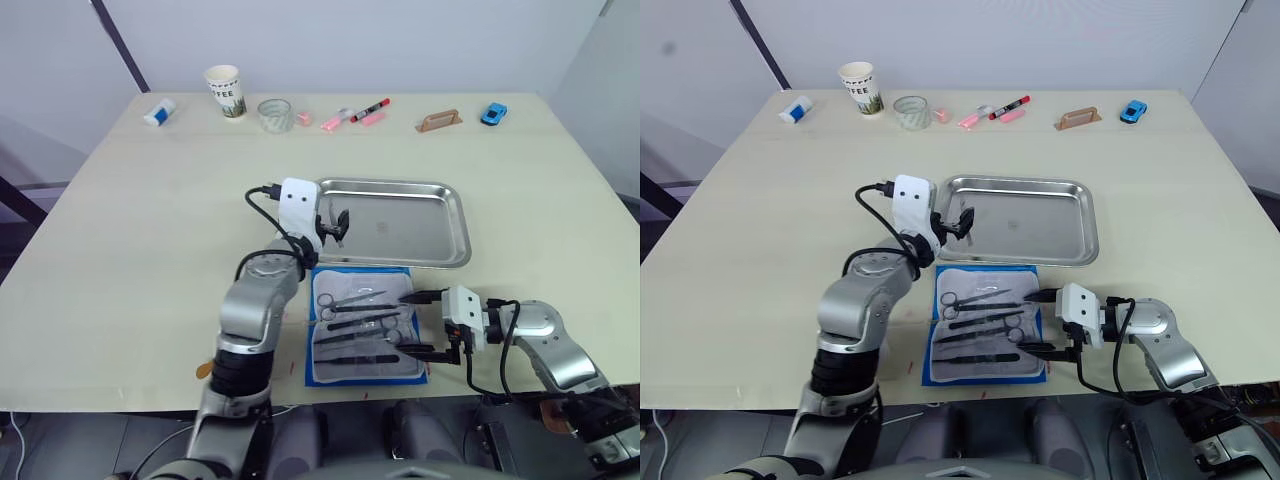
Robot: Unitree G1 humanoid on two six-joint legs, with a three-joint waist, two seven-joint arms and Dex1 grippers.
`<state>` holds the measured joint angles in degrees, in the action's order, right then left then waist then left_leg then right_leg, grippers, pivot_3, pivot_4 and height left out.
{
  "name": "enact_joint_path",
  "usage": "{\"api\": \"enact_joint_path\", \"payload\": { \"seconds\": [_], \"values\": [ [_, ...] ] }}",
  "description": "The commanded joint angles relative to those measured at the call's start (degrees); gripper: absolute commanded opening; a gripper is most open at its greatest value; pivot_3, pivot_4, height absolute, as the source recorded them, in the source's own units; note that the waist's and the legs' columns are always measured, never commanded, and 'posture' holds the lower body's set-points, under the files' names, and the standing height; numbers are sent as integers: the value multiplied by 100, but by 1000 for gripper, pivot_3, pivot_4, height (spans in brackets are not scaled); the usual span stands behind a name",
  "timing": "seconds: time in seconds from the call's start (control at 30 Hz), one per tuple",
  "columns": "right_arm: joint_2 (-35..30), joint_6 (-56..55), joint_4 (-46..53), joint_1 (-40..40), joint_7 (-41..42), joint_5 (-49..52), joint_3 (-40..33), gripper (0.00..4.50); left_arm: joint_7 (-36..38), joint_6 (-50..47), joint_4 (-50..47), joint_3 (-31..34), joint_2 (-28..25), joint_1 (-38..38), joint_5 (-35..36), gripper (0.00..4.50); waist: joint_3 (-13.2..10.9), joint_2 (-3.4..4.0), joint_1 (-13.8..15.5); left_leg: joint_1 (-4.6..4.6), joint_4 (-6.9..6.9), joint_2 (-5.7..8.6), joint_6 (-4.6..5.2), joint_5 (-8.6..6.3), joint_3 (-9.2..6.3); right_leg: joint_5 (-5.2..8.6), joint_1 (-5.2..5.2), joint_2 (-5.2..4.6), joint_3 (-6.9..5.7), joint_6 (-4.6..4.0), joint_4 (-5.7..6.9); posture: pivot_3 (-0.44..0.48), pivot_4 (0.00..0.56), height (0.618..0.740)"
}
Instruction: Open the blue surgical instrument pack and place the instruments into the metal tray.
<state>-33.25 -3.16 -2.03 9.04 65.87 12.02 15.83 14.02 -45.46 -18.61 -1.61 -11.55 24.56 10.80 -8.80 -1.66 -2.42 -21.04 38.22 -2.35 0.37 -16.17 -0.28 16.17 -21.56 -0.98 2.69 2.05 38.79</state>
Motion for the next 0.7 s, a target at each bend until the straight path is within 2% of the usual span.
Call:
{"api": "enact_joint_path", "payload": {
  "seconds": [0.03,0.17,0.3,0.43,0.63,0.7],
  "values": [
    [3,188,-362,-201,-192,-513,322,4500,1083,772,-112,250,-446,-133,488,4455,-1,0,1,0,0,0,0,0,0,0,0,0,-1,0,0,0,150,740],
    [12,200,-344,-224,-199,-512,326,4500,2449,1446,413,619,-1032,-127,1193,4455,-2,0,9,2,-2,-2,-2,1,-2,5,-1,0,-6,-8,0,0,150,740],
    [12,205,-332,-254,-207,-512,325,4500,3949,1959,1079,641,-1818,-31,1488,4455,-3,1,3,4,-4,-2,-1,1,-1,7,-1,0,-6,-11,0,0,150,740],
    [18,202,-346,-249,-215,-514,322,4500,5249,2750,1873,391,-2438,143,1343,4455,-3,0,4,3,-7,-3,-1,1,-3,11,-2,5,-10,-16,-1,0,150,740],
    [6,218,-305,-280,-251,-513,302,4500,6687,3805,2525,-134,-2895,231,1033,4455,-4,1,3,2,-9,-6,0,1,-1,12,-3,7,-9,-17,-3,0,150,740],
    [-15,219,-288,-309,-257,-506,289,4500,6938,3986,2636,-305,-2922,228,953,4455,-4,1,4,2,-12,-7,0,1,-1,13,-4,7,-10,-20,-2,0,150,740]
  ]
}}
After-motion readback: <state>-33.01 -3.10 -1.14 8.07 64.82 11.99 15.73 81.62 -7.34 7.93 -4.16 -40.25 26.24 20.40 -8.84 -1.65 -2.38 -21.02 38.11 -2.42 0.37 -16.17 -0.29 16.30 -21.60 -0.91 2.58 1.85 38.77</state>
